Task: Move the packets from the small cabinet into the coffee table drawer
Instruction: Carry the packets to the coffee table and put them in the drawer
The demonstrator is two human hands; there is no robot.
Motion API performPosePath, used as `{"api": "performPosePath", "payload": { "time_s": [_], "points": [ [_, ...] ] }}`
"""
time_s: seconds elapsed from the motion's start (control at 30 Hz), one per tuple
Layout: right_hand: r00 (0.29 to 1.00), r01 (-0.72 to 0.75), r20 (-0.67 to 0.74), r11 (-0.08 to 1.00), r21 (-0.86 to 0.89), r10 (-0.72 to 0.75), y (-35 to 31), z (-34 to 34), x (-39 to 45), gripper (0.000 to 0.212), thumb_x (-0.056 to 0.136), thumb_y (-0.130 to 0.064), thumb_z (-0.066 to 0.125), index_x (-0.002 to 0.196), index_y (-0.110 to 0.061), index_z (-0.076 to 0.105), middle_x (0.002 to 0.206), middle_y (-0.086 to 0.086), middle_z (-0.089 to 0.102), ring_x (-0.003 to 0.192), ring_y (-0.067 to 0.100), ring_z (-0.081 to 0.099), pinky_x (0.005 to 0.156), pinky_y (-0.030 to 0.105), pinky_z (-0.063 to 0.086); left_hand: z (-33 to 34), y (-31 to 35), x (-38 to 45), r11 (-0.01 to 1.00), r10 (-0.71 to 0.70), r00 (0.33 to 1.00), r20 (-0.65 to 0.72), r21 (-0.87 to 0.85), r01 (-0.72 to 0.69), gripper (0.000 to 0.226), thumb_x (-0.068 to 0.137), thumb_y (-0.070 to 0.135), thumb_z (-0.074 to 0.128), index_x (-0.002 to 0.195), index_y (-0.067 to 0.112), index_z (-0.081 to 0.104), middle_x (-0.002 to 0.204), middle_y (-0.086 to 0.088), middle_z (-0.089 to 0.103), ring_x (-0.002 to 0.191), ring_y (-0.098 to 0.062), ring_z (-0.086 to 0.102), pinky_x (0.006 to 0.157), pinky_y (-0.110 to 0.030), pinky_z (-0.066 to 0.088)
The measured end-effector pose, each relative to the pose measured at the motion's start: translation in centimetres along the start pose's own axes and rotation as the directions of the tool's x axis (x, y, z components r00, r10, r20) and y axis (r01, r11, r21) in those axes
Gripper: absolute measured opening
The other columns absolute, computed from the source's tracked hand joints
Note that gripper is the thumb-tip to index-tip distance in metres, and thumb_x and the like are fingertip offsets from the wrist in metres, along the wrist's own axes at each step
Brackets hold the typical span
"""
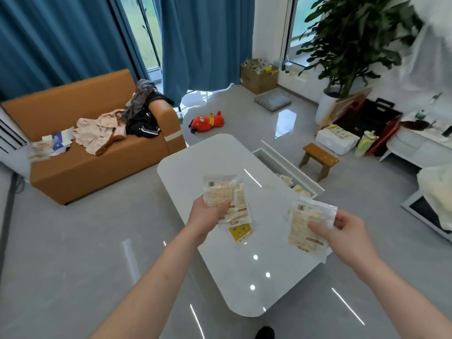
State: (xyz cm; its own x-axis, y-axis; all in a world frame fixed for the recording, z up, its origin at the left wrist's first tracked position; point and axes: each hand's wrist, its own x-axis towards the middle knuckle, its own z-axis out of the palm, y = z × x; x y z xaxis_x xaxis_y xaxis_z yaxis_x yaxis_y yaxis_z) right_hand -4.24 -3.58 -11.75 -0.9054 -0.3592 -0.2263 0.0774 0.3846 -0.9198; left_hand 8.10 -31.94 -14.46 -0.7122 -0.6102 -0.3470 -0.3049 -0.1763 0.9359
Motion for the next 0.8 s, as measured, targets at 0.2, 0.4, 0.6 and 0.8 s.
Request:
{"api": "performPosePath", "payload": {
  "time_s": [0.2,0.4,0.6,0.8],
  "points": [
    [1.0,-0.005,0.0,0.999,0.035,0.005,1.2,-5.2,6.7,0.022,0.082,-0.012,0.082,0.095,-0.028,0.076,0.095,-0.011,0.078,0.094,0.014,0.073,0.086,0.037,0.057,8.1,2.3,3.1,0.999,0.005,0.999,0.04,0.042,-0.007,0.026,0.091,0.016,0.073,0.116,0.023,0.071,0.106,0.005,0.077,0.099,-0.014,0.074,0.093,-0.042,0.058],
    [0.993,0.004,0.116,1.0,0.031,-0.007,2.7,-10.2,14.1,0.025,0.083,-0.016,0.082,0.103,-0.029,0.076,0.1,-0.01,0.078,0.095,0.012,0.074,0.08,0.034,0.06,14.2,2.5,4.6,1.0,-0.027,0.996,-0.083,-0.01,0.026,0.025,0.091,0.014,0.073,0.115,0.022,0.071,0.106,0.004,0.077,0.099,-0.016,0.074,0.093,-0.043,0.058],
    [0.967,0.028,0.254,0.999,0.015,-0.031,3.8,-17.4,20.4,0.026,0.085,-0.013,0.079,0.107,-0.027,0.075,0.101,-0.011,0.077,0.093,0.007,0.073,0.069,0.021,0.056,22.0,2.2,4.7,0.997,-0.068,0.969,-0.236,-0.054,0.057,0.024,0.09,0.014,0.074,0.113,0.022,0.071,0.104,0.003,0.078,0.097,-0.017,0.074,0.089,-0.042,0.059],
    [0.923,0.009,0.385,1.0,-0.021,0.0,4.5,-22.6,26.5,0.028,0.085,-0.009,0.079,0.109,-0.023,0.075,0.103,-0.006,0.078,0.094,0.011,0.075,0.075,0.029,0.061,28.4,1.8,3.1,0.993,-0.092,0.921,-0.38,-0.108,0.055,0.025,0.09,0.016,0.074,0.115,0.022,0.071,0.106,0.003,0.077,0.099,-0.017,0.074,0.091,-0.042,0.057]
  ]
}}
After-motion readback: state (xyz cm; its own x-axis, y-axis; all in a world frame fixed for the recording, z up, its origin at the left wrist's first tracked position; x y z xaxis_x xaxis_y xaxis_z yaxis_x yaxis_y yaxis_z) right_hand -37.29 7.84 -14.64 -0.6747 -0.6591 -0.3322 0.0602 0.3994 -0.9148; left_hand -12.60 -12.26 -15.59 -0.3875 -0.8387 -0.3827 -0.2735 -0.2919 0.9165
